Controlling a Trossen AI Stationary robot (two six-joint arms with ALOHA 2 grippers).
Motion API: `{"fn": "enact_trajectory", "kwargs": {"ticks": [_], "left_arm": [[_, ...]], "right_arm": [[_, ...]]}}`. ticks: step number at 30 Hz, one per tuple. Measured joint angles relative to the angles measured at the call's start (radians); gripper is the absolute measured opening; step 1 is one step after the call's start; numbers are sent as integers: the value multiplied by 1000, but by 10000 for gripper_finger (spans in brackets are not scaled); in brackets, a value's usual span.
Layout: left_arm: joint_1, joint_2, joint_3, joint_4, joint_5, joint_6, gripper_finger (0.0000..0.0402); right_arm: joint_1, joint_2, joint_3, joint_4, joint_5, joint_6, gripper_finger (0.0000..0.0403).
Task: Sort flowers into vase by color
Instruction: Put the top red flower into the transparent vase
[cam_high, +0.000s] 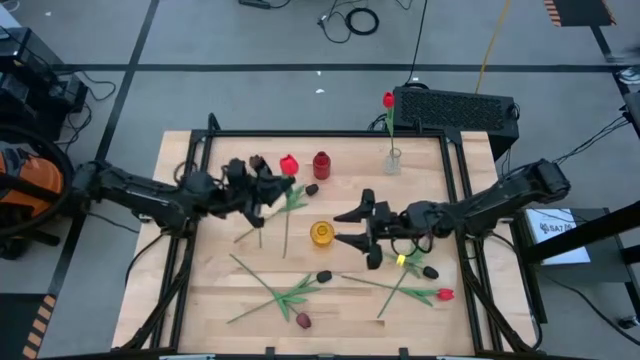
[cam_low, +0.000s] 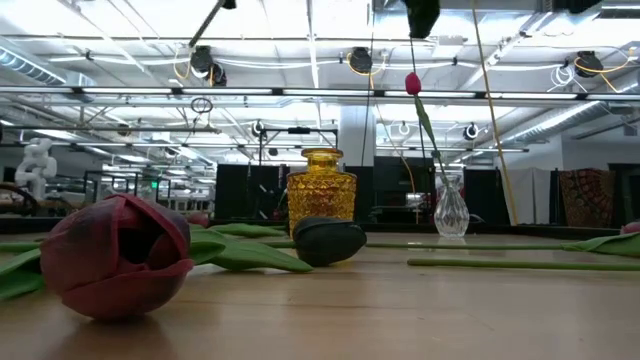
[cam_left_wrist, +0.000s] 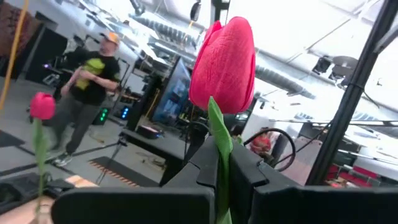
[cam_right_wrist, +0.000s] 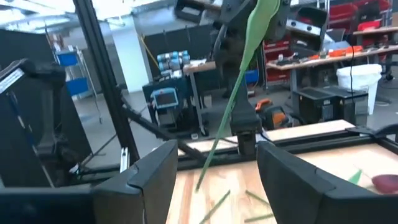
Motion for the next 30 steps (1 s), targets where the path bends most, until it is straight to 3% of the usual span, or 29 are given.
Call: {"fn": "enact_trajectory", "kwargs": {"ticks": [8,18,30], "left_arm": [[-15,221,16,284,-3,51,15],[-17,375,135,297,82,77,15],[-23,382,152,291,107,70,15]], "right_arm": [[-3,140,45,110,0,-10,212],[-2,189,119,42,4,-33,212],[11,163,119,-13,-5,-39,212]]}}
